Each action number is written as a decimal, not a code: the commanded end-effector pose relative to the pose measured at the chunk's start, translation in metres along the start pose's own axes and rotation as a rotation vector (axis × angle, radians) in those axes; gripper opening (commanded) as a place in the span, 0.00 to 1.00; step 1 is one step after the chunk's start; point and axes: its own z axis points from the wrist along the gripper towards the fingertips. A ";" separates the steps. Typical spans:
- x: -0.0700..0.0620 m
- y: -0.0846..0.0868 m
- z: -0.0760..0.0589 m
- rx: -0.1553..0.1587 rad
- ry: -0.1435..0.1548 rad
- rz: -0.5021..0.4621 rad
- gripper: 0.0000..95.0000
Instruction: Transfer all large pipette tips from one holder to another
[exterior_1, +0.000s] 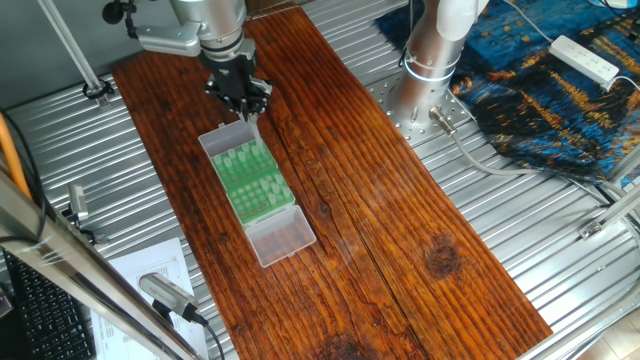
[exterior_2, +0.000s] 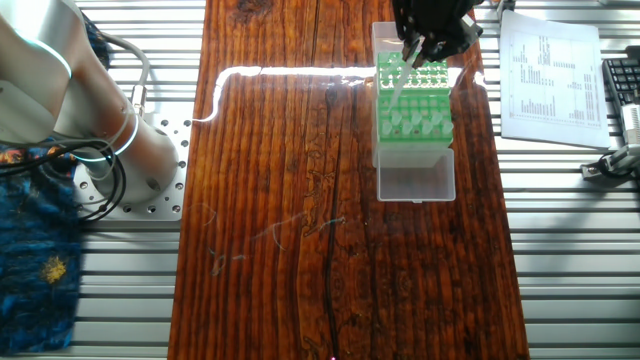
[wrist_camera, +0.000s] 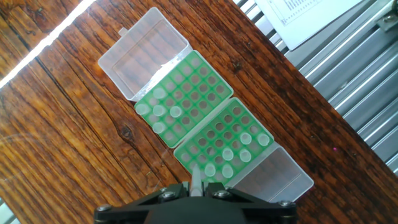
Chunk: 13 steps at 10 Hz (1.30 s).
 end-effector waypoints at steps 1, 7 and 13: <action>0.000 0.001 0.003 0.003 -0.002 0.002 0.00; 0.000 0.006 0.000 0.003 -0.001 0.003 0.00; -0.002 0.003 0.008 0.003 -0.003 0.000 0.00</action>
